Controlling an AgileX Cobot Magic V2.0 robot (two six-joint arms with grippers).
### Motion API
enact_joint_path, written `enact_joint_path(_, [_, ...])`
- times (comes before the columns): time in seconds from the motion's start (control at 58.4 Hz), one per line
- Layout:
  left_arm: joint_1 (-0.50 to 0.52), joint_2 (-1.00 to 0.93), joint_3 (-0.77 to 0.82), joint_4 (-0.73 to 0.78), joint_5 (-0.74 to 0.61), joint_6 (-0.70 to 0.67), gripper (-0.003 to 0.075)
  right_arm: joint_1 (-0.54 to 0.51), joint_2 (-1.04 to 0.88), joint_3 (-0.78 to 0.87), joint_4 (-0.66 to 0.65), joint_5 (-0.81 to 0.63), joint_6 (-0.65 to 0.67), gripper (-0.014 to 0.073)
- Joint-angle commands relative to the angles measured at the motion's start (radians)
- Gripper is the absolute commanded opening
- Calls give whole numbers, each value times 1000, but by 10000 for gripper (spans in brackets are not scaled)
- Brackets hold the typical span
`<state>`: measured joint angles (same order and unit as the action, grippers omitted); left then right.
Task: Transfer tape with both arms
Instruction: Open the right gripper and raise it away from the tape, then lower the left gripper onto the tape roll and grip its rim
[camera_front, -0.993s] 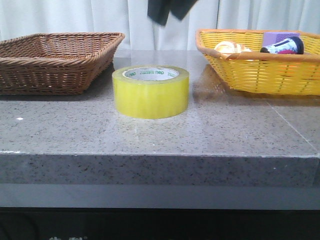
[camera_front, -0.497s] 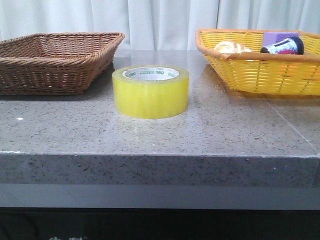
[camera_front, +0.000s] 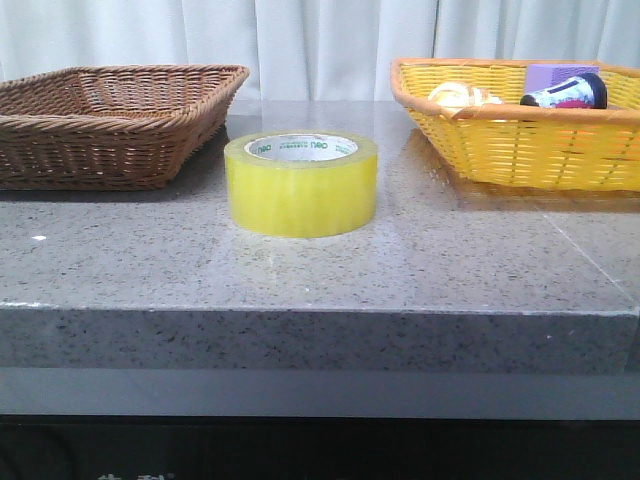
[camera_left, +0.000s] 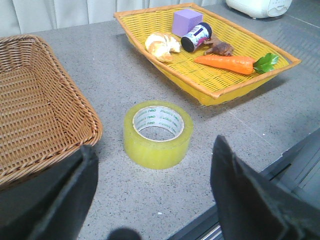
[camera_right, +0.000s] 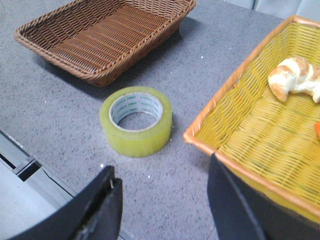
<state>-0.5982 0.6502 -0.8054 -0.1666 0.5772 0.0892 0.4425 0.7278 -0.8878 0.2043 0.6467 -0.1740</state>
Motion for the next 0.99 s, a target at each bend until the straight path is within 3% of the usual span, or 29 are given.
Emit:
enact_joint_path(0.0, [-8, 4, -34, -16, -81, -2, 479, -3, -39, 2, -3, -96, -2, 415])
enact_joint_path(0.291, [-8, 60, -66, -16, -42, 16, 479, -3, -40, 4, -2, -90, -2, 415])
enact_joint_path(0.548, [-8, 303, -305, -16, 194, 191, 505, -3, -39, 4, -2, -90, -2, 415])
enact_joint_path(0.976, [-32, 739, -637, -18, 335, 351, 531, -3, -39, 4, -2, -90, -2, 415])
